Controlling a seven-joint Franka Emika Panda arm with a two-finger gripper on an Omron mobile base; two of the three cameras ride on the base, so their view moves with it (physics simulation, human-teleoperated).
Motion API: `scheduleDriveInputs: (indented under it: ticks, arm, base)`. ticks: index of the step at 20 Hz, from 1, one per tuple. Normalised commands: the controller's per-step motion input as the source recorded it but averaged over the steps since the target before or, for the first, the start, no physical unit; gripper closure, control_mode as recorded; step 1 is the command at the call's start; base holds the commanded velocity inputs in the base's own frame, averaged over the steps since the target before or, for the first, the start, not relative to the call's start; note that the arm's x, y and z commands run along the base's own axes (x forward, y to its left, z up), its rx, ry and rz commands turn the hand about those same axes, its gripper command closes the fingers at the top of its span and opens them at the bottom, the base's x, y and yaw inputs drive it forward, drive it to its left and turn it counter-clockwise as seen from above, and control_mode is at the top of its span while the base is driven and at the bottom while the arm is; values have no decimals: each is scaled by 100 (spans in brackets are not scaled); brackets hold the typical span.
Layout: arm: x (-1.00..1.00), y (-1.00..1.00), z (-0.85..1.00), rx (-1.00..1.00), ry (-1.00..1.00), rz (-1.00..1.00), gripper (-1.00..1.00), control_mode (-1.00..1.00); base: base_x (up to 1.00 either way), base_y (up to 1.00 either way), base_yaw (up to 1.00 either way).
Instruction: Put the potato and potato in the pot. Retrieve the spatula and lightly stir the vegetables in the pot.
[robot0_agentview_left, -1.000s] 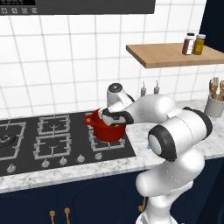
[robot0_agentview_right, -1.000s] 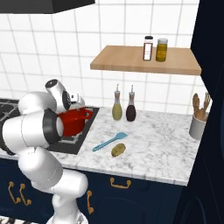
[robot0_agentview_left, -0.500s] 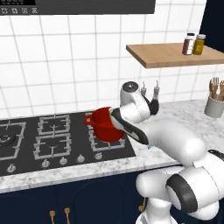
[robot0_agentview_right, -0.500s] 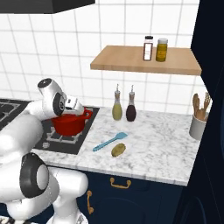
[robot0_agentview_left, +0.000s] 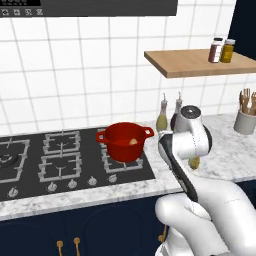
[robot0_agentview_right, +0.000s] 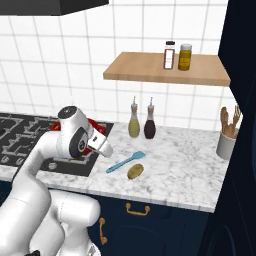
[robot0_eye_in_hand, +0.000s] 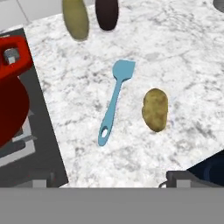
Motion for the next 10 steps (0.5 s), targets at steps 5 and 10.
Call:
scheduleDriveInputs:
  ticks: [5,10]
  arm:
    - [-36,-100,-8,12,4,-11,-100,-100]
    - [22,-70,-20,24,17,-3,-100,-100]
  base:
    - [0,0,0]
    - [0,0,0]
